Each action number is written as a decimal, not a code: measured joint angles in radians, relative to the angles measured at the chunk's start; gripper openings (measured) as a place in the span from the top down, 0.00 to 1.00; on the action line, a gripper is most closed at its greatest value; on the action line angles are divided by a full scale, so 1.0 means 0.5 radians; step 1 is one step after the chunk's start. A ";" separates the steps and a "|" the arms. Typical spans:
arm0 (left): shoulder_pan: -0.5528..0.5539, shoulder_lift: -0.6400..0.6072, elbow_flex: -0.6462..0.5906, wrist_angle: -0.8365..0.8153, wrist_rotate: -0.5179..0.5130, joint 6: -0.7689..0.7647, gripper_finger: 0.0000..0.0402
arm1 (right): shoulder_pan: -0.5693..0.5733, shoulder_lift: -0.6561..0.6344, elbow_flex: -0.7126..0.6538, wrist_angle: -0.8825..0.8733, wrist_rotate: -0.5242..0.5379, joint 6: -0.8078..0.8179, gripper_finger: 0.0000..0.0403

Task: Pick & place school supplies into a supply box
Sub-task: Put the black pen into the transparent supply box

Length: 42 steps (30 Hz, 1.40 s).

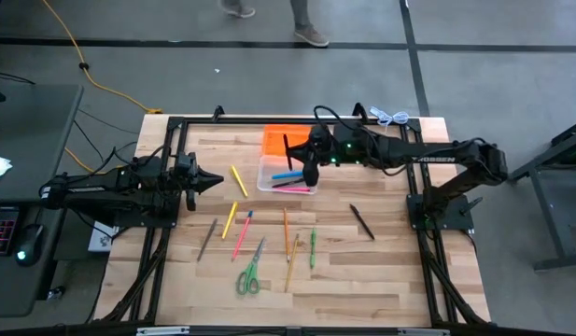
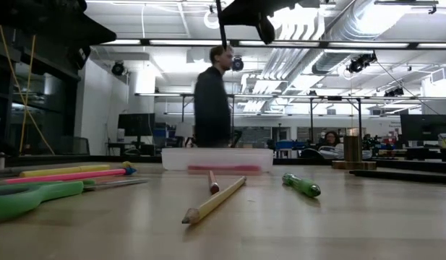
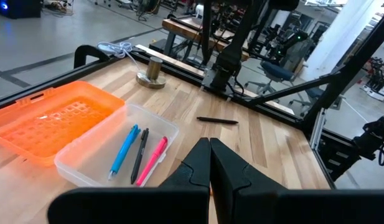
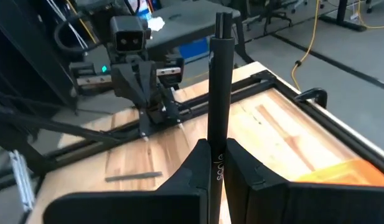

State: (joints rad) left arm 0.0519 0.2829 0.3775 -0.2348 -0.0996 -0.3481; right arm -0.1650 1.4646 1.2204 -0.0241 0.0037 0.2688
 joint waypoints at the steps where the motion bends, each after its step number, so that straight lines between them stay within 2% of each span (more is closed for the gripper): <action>1: 0.000 0.001 0.000 0.000 0.000 0.000 0.92 | -0.001 0.030 0.063 -0.068 0.003 -0.029 0.99; 9: 0.000 0.000 0.000 -0.003 0.000 0.000 0.92 | -0.046 0.319 0.557 -0.696 0.016 -0.190 0.98; 16: 0.000 0.000 0.000 -0.007 0.000 0.007 0.92 | -0.050 0.508 0.807 -0.924 0.026 -0.298 0.99; 31: 0.000 0.001 0.000 -0.015 0.001 0.007 0.92 | -0.050 0.568 0.824 -1.023 0.031 -0.332 0.98; 42: 0.000 0.001 0.000 -0.015 0.001 0.007 0.92 | -0.053 0.820 0.822 -1.157 0.013 -0.438 0.97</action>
State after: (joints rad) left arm 0.0518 0.2832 0.3775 -0.2425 -0.0990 -0.3447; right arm -0.1917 1.8745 1.6314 -0.6026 0.0101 0.0497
